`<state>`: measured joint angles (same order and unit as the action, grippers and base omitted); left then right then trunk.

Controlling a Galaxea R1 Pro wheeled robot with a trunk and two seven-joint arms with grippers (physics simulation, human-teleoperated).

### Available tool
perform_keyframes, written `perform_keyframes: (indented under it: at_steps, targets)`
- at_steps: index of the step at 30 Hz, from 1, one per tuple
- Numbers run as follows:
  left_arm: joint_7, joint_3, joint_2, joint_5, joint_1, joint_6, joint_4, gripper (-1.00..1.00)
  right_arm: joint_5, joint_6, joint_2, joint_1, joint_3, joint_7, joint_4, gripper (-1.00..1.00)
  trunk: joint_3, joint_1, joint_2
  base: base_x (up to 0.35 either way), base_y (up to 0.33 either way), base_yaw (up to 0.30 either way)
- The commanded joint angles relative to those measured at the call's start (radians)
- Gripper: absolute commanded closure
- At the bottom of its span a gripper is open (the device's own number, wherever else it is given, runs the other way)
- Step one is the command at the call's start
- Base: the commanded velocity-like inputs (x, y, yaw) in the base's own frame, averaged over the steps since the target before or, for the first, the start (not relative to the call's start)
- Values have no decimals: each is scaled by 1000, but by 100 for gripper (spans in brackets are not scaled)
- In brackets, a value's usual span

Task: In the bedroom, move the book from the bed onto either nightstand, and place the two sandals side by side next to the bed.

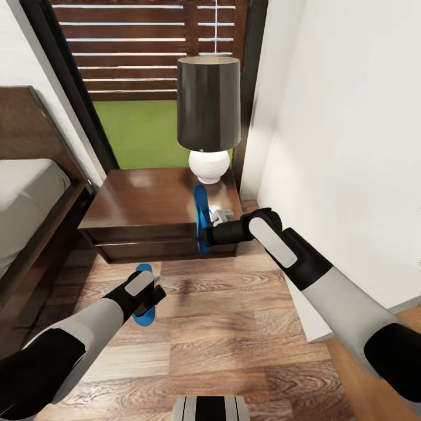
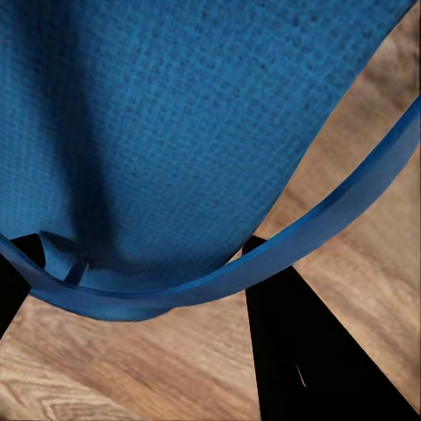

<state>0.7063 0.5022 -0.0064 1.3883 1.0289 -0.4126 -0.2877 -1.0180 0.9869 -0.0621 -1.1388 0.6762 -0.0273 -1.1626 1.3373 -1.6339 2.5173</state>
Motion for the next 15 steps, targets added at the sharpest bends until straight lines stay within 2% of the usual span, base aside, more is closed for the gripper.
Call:
perform_keyframes:
  at_steps: [1, 3, 4, 6, 10, 15]
  targets:
    - [-9, 4, 2, -4, 0, -5, 1, 100, -1, 1, -1, 0, 2, -1, 2, 100, -3, 1, 0, 0, 0, 13]
    - [-58, 4, 4, -25, 0, -4, 31, 100, 20, 1, 0, 4, 3, -1, 16, 100, -11, 1, 0, 0, 0, 7]
    - [-110, 4, 5, -33, 0, -2, 84, 100, 31, 0, 0, 6, 13, 0, 30, 100, -15, 2, -1, 0, 0, 2]
    - [-141, 5, 5, -37, 0, 1, 118, 100, 34, -3, 1, 8, 29, 1, 35, 100, -23, 3, -1, 0, 0, 1]
    - [-169, 5, 5, -39, 0, 3, 156, 100, 37, -26, 0, 17, 63, 1, 39, 100, -38, 5, -2, 0, 0, 0]
    - [-206, 6, 7, -52, 0, 6, 182, 100, 38, -106, -1, 50, 101, 2, 50, 100, -57, 7, -3, 0, 0, 0]
